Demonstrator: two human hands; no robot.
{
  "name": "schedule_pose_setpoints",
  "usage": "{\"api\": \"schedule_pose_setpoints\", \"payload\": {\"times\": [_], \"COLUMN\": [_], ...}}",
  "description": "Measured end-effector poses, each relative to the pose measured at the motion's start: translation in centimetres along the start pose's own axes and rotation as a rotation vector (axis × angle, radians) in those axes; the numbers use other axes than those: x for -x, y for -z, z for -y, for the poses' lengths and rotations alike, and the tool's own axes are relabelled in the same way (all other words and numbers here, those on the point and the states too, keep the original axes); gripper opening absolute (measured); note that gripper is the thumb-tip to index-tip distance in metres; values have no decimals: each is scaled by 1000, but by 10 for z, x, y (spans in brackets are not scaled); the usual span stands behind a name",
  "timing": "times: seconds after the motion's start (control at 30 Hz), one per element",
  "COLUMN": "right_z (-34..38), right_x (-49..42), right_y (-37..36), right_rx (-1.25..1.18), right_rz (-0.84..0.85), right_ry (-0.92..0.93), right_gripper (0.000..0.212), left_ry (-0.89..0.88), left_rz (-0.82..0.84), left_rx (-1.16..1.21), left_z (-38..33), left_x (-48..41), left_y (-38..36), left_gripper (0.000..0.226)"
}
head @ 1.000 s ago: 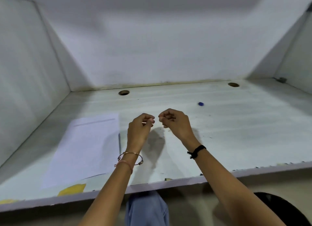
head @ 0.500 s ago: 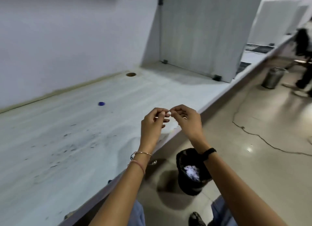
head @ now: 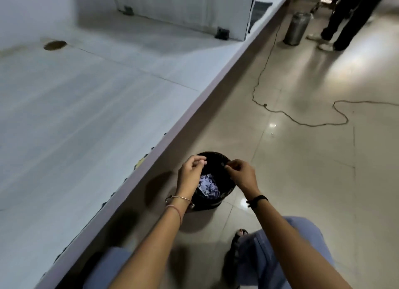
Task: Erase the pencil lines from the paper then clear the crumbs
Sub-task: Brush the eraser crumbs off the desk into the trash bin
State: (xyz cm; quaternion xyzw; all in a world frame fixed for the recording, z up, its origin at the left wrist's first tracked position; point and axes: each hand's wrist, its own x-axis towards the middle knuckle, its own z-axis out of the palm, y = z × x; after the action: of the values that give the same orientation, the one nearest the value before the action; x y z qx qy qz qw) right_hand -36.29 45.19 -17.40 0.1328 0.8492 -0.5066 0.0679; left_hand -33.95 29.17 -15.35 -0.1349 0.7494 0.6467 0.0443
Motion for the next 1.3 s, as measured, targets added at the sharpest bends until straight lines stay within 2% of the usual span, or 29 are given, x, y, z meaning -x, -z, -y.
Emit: {"api": "schedule_pose_setpoints", "payload": {"times": [0.17,0.37,0.43,0.53,0.63,0.73,0.8,0.93,1.07,1.13,1.3], "right_z": [-72,-142,-159,-176,-225,-215,-157,-110,-78,-61,-19], "right_x": [-42,-65,-73,-85,-111,-122,-105,-71,-24,1,53], "right_y": [-33,-81,-95,-109,-129,-127,-107,-87,-64,-53,-26], "right_rx": [116,14,-88,-213,-244,-221,-214,-318,-199,-194,-255], "right_rz": [66,6,0,-38,36,78,55,85,-6,28,127], "right_ry": [-237,-553,-638,-697,-757,-742,-729,-699,-588,-523,-395], "right_gripper": [35,66,66,54,62,30,14,30,16,10,27], "left_ry": [207,376,409,440,468,478,468,377,268,213,-5], "left_rz": [-33,-34,-30,-32,-39,-50,-57,-51,-19,6,58], "left_rx": [8,23,29,44,64,71,69,31,-2,-16,-137], "left_z": [69,123,132,138,139,135,129,112,82,64,16], "left_x": [-42,-67,-74,-80,-84,-83,-78,-60,-25,-3,52], "left_y": [-12,-22,-26,-26,-23,-17,-12,-5,3,9,34], "left_gripper": [14,15,21,20,17,25,27,28,25,19,17]}}
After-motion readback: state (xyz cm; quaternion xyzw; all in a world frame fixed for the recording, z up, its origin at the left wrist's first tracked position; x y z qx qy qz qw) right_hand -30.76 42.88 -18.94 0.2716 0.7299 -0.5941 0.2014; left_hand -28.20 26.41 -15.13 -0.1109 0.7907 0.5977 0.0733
